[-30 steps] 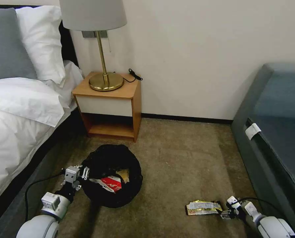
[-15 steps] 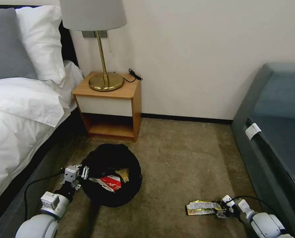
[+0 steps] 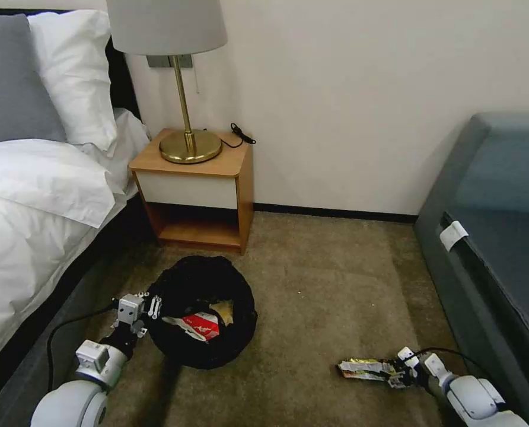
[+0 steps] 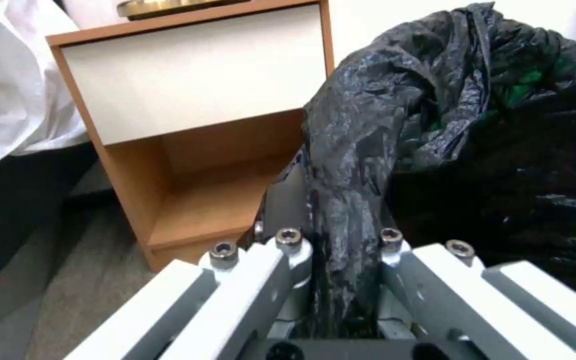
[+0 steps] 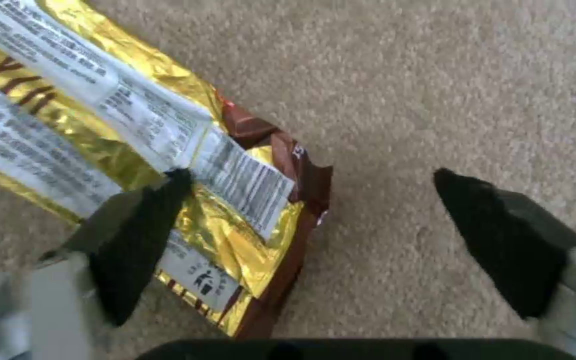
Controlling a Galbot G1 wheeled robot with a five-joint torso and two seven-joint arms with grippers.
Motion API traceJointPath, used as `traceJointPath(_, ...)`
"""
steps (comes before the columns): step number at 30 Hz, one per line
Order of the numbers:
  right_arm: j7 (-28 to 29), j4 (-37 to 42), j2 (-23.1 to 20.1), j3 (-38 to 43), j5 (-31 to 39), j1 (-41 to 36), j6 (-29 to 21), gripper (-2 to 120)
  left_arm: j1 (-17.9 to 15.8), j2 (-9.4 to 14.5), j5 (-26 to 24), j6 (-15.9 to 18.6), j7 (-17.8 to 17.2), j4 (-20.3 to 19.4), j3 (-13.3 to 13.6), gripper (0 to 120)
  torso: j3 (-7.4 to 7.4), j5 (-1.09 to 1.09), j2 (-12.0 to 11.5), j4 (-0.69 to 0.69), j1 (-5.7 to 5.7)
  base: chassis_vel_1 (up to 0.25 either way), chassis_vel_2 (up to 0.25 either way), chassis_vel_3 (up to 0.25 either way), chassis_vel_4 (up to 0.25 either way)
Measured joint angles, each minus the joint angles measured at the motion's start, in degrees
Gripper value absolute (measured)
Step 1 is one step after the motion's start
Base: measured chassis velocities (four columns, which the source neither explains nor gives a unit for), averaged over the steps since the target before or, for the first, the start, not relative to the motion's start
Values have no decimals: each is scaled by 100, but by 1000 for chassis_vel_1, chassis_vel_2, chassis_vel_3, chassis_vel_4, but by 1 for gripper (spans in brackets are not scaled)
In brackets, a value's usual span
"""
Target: Pick up the trash bin, then pick up the garbage on the floor and place it into the trash bin.
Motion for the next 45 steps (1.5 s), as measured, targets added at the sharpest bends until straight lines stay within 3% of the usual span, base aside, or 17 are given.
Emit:
traceJointPath(11,-37,-25,14,-12,-10,42,26,47,-74,-30,-4,-25,61,80,42,3,0,6,0,2,0,0,0,0,0)
traceJointPath(20,-42,-62,34,28,-26,48,35,19,-101,14,-37,-27,70,81,53,3,1,5,0,1,0,0,0,0,0)
traceJointPath(23,-40,-62,56,57,-41,23,39,4,-108,7,-39,-31,80,90,69,3,1,4,0,1,0,0,0,0,0)
traceJointPath(35,-37,-4,80,150,-43,-22,46,0,-118,-7,-39,-62,121,104,82,3,1,4,0,0,0,0,0,0,0)
traceJointPath(45,82,431,-51,216,519,25,27,0,-136,-121,-10,-85,136,55,116,3,1,2,0,0,0,0,0,0,0)
